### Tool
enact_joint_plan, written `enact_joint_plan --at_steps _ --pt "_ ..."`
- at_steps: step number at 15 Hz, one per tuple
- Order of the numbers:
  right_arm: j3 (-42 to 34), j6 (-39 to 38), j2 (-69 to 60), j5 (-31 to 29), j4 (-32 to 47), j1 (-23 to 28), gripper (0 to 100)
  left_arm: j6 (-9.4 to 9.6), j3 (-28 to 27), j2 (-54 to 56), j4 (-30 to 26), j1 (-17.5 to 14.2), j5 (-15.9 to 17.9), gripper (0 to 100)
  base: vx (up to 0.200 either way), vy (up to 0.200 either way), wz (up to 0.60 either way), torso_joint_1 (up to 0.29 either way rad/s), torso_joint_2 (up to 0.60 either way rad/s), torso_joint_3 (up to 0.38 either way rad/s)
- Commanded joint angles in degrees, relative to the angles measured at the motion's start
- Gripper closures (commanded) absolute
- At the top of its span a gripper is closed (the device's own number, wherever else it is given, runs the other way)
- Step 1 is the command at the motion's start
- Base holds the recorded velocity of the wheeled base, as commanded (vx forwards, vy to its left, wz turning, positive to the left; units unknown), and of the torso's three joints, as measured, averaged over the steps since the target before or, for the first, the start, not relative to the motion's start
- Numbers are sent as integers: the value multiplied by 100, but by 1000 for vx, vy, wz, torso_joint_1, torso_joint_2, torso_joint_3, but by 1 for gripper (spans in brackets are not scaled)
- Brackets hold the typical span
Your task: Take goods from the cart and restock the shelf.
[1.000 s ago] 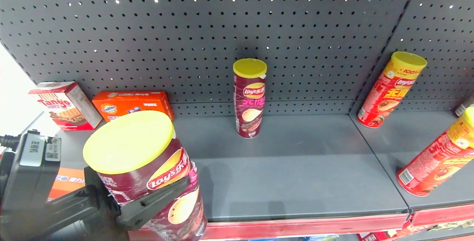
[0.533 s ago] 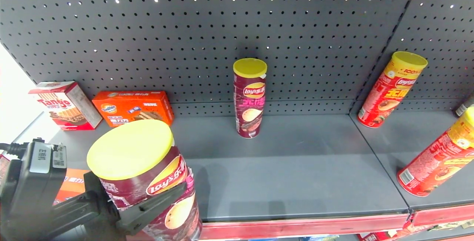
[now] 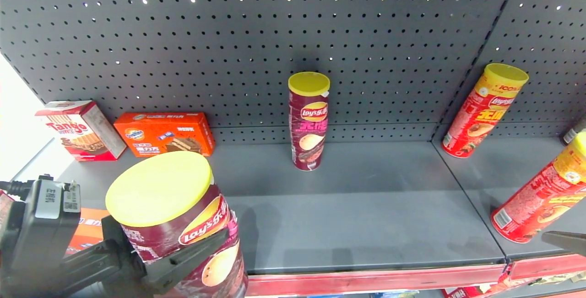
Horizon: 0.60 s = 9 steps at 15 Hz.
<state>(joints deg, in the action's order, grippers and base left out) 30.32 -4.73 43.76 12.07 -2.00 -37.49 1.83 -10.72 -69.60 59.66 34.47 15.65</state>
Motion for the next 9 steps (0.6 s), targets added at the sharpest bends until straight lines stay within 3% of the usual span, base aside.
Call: enact_joint_plan --at_steps 1,3,9 --pt "106 7 493 -143 -81 -198 0 2 78 7 2 7 8 100 0 0 0 0 0 0" --pt "414 244 941 -460 -196 -250 0 2 140 7 -7 15 26 100 0 0 0 0 0 0" --pt "950 376 2171 -425 -661 -453 0 -7 114 -1 2 7 8 100 0 0 0 0 0 0"
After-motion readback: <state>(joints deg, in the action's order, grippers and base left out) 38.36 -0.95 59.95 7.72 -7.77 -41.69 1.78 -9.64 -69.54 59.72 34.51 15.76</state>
